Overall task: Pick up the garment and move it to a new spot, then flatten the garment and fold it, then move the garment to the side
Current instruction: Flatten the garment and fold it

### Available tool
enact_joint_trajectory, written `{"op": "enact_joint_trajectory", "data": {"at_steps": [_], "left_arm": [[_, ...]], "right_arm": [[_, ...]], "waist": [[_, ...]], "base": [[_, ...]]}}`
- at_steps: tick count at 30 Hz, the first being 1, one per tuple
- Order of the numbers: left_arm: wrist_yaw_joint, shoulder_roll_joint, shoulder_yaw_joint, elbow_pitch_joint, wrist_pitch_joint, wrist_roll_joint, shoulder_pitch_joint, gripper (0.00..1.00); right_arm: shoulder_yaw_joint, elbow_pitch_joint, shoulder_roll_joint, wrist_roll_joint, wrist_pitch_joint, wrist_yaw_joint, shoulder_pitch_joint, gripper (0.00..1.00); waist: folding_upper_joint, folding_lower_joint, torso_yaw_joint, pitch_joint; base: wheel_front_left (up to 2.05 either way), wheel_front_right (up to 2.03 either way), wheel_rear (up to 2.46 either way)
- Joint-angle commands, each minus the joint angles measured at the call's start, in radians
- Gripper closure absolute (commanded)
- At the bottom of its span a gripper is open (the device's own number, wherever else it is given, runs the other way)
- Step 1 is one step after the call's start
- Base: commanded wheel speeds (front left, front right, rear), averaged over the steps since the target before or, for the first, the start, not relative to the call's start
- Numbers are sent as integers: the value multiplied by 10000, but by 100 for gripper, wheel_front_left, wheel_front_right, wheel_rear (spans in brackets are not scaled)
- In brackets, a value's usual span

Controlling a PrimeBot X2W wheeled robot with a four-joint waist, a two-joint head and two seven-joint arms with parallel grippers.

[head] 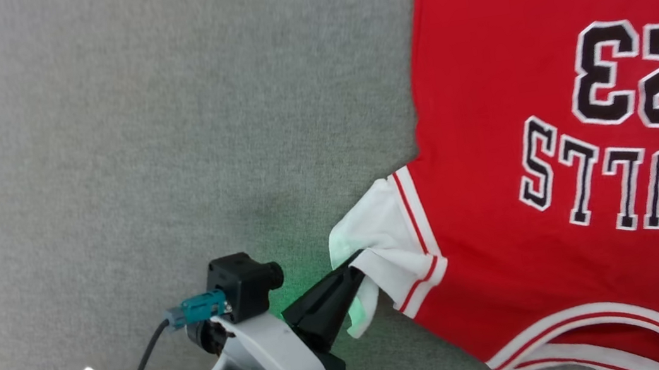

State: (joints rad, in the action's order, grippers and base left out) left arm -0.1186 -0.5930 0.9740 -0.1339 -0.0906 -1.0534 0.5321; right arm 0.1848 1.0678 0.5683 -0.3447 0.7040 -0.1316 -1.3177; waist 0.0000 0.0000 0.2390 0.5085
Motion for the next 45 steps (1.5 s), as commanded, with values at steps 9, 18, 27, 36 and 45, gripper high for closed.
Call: {"op": "enact_joint_trajectory", "data": {"at_steps": [9, 18, 27, 36, 45], "left_arm": [[-231, -254, -40, 40, -59, -362, -598, 100], [-324, -610, -244, 149, -280, -760, -1211, 100], [-692, -997, -311, -197, -393, -929, -1743, 100], [-832, -1186, -380, -275, -470, -963, -1890, 100], [-818, -1282, -356, -351, -346, -942, -1810, 100]], "right_arm": [[2007, -3003, 1304, -2748, 790, 19, 2954, 100], [2380, -6886, 3156, -4984, 1137, 17, 6852, 100], [902, -9633, 3125, -5219, 1193, 17, 11161, 100], [-279, -11708, 1339, -4027, 1762, 17, 13767, 100], [-888, -13023, 650, -3330, 1916, 17, 13594, 0]], "waist": [[0, 0, -1159, -2096], [0, 0, -1947, -3162], [0, 0, -2585, -3567], [0, 0, -2944, -3394], [0, 0, -2968, -3393]], "base": [[0, 0, 0], [0, 0, 0], [0, 0, 0], [0, 0, 0], [0, 0, 0]]}}
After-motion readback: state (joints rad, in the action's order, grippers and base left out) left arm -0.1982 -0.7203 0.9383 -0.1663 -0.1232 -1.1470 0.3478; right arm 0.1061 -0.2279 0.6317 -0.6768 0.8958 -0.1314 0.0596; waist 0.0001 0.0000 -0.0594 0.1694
